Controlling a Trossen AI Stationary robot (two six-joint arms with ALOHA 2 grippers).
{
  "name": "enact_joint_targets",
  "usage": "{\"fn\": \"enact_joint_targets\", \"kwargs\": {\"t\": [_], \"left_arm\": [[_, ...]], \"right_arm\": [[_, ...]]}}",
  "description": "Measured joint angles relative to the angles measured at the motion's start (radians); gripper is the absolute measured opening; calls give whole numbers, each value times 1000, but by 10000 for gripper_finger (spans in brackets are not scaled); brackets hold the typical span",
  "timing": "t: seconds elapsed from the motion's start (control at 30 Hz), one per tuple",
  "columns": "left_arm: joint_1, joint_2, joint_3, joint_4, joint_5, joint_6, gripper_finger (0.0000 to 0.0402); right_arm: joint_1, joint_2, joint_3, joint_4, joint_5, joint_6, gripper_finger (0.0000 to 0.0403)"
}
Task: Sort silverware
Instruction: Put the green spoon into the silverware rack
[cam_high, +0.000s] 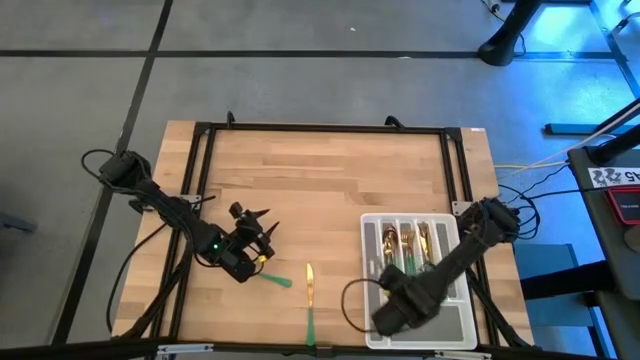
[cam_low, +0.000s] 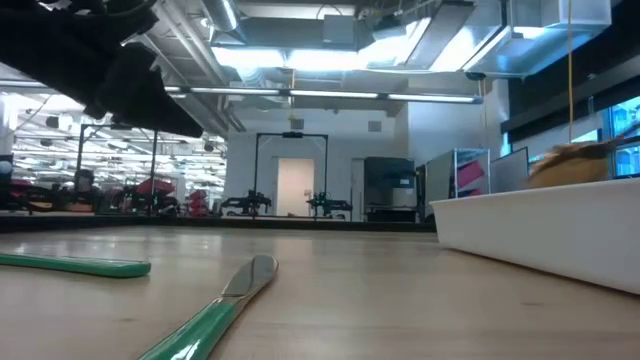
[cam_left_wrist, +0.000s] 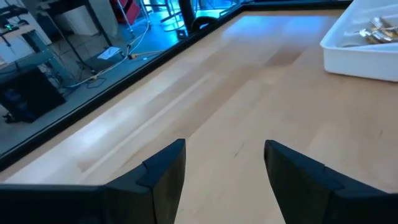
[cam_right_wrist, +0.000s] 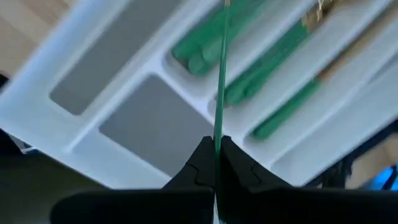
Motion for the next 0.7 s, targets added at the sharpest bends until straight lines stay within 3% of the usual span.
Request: {"fn": "enact_joint_targets", "kwargs": {"t": [0.17, 0.27, 0.33, 0.7], "left_arm": [[0, 0, -19, 20, -1, -5, 205], [0, 0, -29, 31, -2, -5, 205], [0, 0, -29, 33, -3, -3, 205], [1, 0, -29, 32, -2, 22, 205]], "right_arm": [[73, 0, -1, -6, 38, 186, 1], [96, 0, -9, -1, 139, 300, 1], [96, 0, -35, -6, 149, 367, 1], [4, 0, -197, 0, 76, 325, 2]]}}
